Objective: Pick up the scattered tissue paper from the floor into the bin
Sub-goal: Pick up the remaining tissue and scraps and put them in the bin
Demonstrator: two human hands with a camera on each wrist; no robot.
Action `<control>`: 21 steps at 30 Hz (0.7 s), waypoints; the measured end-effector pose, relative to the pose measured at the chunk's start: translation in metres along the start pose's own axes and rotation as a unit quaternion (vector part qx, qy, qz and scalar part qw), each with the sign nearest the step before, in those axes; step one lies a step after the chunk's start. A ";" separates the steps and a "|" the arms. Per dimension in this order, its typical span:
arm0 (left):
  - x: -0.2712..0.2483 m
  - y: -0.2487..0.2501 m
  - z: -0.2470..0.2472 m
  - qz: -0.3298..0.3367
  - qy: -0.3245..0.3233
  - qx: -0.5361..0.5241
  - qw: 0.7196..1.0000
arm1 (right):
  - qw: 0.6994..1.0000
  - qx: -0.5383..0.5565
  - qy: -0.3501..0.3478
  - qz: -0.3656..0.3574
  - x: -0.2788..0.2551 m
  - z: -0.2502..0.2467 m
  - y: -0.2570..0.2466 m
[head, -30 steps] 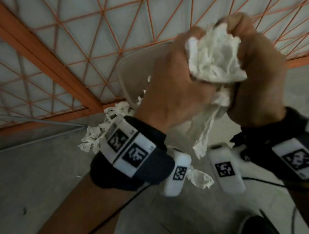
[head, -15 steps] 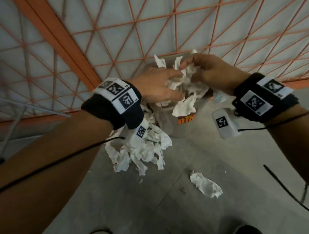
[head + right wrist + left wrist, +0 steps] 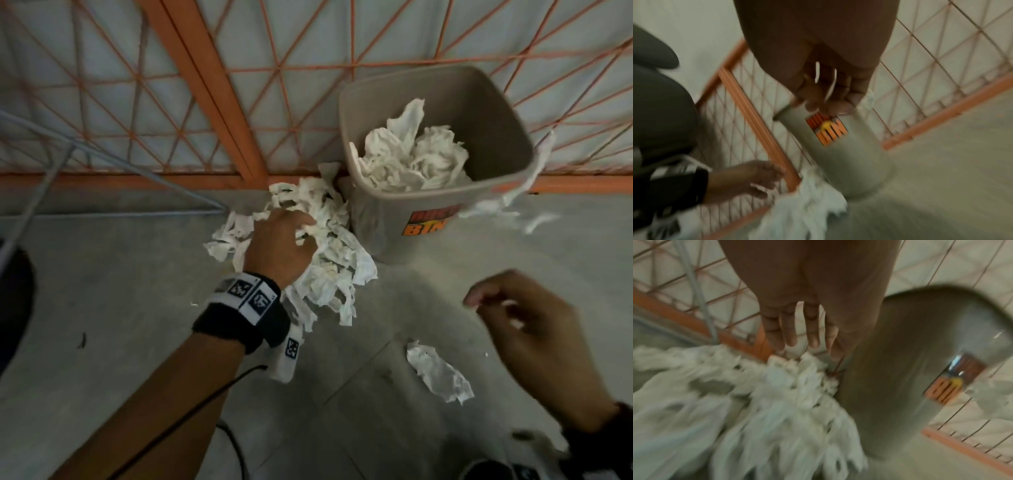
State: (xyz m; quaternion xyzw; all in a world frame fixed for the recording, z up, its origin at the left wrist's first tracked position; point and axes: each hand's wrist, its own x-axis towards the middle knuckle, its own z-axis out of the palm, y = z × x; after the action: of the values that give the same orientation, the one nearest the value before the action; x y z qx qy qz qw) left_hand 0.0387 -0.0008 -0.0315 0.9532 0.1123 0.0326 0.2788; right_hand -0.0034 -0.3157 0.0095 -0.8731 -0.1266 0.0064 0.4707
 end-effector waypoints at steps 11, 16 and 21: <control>-0.024 -0.036 0.067 -0.076 -0.082 0.023 0.993 | 0.936 -0.227 -0.253 0.096 -0.059 0.072 0.105; -0.032 -0.025 0.044 -0.069 0.004 -0.099 0.993 | 0.981 -0.058 -0.172 0.074 -0.017 0.093 0.081; -0.042 -0.022 0.031 -0.061 0.083 -0.171 0.980 | 0.992 -0.013 -0.126 -0.013 0.045 0.129 0.045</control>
State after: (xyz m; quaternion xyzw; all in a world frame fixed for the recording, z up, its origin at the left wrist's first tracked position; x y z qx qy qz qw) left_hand -0.0031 -0.0086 -0.0695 0.8767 0.1855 0.1136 0.4291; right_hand 0.0328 -0.2236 -0.0946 -0.8697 -0.1963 0.1090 0.4397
